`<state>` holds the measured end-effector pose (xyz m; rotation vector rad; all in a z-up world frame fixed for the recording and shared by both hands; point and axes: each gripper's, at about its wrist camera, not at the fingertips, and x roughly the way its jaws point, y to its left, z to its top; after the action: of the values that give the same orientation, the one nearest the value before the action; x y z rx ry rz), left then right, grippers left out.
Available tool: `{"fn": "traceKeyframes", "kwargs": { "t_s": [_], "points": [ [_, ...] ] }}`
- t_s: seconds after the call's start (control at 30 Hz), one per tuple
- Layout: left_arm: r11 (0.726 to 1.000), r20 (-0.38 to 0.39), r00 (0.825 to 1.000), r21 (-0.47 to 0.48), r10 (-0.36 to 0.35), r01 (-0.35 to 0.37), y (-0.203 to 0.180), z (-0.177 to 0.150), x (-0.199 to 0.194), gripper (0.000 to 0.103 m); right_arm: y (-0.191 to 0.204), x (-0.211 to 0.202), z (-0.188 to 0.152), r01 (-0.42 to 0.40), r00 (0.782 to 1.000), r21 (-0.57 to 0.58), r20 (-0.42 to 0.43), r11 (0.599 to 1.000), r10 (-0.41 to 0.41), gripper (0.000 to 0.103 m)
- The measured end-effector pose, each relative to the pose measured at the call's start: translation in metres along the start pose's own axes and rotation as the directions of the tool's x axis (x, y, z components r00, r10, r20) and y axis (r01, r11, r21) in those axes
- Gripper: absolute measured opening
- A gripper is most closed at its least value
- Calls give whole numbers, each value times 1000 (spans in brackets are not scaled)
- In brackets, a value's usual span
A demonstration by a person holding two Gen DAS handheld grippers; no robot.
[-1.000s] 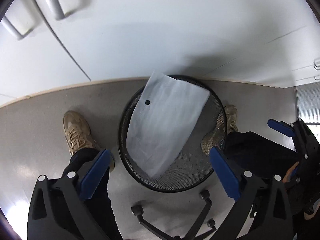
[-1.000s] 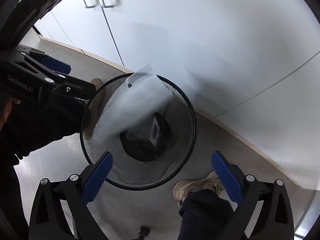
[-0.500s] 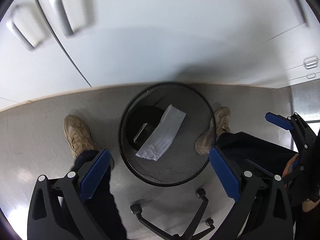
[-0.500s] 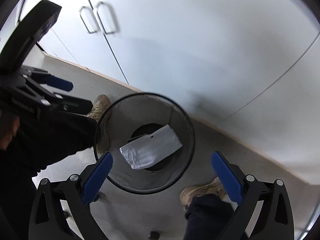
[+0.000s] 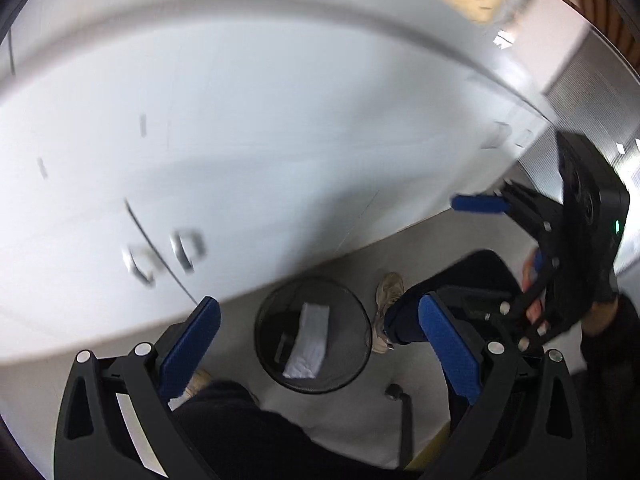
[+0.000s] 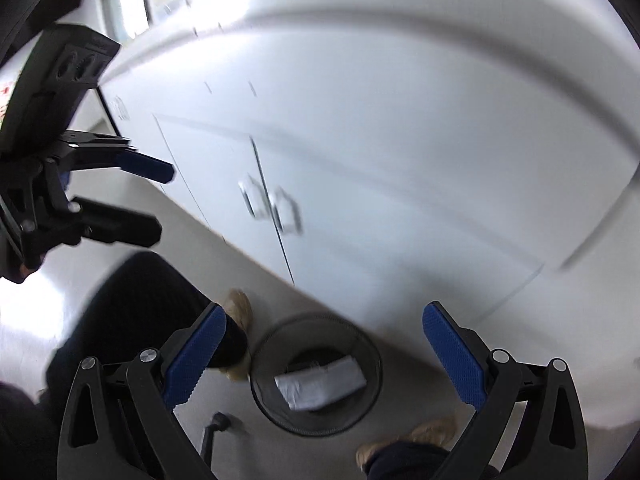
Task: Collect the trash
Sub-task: 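Raise both tools back toward the counter items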
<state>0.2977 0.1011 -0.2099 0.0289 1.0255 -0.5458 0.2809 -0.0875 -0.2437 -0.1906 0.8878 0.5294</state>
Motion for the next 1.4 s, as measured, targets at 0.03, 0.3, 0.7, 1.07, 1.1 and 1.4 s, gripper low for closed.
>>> {"fn": "traceKeyframes", "kwargs": {
  "t_s": [0.03,0.3,0.7,1.07,1.1,1.4],
  "points": [
    [1000,17,1000,28,2,-3,-4,4,-11,99,1,-11,8,5,1000,-7,24,1000,-5,99],
    [993,140,990,114,-21,5,-21,46,-70,99,-1,-78,50,90,980,-29,179,996,-83,100],
    [992,283,959,125,-23,-13,-7,90,-121,99,-29,-140,87,223,924,26,312,974,-220,100],
    [987,377,926,140,22,-81,6,137,-157,99,-53,-150,112,274,894,20,363,962,-262,99],
    [987,384,923,134,32,-90,11,146,-158,99,-58,-150,119,270,894,23,365,962,-260,99],
    [977,349,932,145,100,-159,59,226,-124,99,-128,-137,171,241,889,65,385,968,-247,100]
  ]
}}
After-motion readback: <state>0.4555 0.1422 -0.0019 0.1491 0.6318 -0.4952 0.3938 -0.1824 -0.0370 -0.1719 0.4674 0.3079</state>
